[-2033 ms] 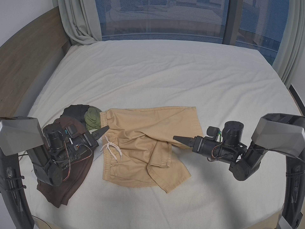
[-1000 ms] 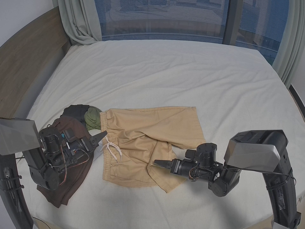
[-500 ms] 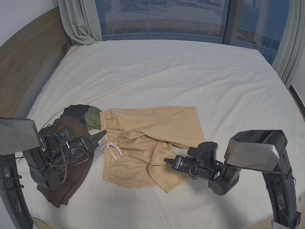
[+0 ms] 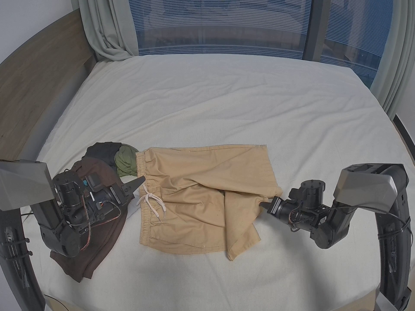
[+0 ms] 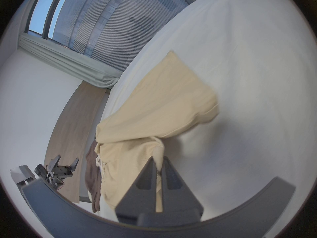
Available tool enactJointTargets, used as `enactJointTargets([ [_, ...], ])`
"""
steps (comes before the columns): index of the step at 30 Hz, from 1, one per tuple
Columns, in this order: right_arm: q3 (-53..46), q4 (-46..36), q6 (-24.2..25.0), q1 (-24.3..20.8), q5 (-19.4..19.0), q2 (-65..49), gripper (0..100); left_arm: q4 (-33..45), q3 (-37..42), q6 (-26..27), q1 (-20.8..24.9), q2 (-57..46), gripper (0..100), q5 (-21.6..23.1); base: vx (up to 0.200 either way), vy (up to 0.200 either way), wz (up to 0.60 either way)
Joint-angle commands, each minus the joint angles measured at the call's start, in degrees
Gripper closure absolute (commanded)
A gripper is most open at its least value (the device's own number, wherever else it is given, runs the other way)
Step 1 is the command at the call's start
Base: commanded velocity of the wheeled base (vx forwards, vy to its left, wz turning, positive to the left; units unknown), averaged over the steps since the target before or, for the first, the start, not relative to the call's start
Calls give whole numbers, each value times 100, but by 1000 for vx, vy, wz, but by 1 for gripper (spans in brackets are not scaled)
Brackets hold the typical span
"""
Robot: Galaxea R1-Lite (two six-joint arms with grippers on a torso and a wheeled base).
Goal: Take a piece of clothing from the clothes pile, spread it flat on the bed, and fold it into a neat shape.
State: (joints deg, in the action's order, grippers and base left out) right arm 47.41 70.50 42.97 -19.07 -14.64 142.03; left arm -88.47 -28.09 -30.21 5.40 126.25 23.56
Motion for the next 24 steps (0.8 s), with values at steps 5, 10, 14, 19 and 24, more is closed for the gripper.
enactJointTargets([
  [5,137,-186,-166,571,-4,-132,100,5,-48,-11,5,-3,0,-1,0,0,0],
  [10,462,-467,-430,773,-4,-97,100,-4,-109,-11,14,5,0,-1,0,0,0],
  [14,814,-730,-465,817,-4,-97,100,-4,-153,-29,14,14,0,8,0,0,0],
  [19,1236,-1214,-579,896,-4,-123,100,-4,-180,-38,14,32,0,8,0,0,0],
  [24,1491,-1645,-905,1036,-4,-132,100,5,-206,-29,14,40,0,8,0,0,0],
])
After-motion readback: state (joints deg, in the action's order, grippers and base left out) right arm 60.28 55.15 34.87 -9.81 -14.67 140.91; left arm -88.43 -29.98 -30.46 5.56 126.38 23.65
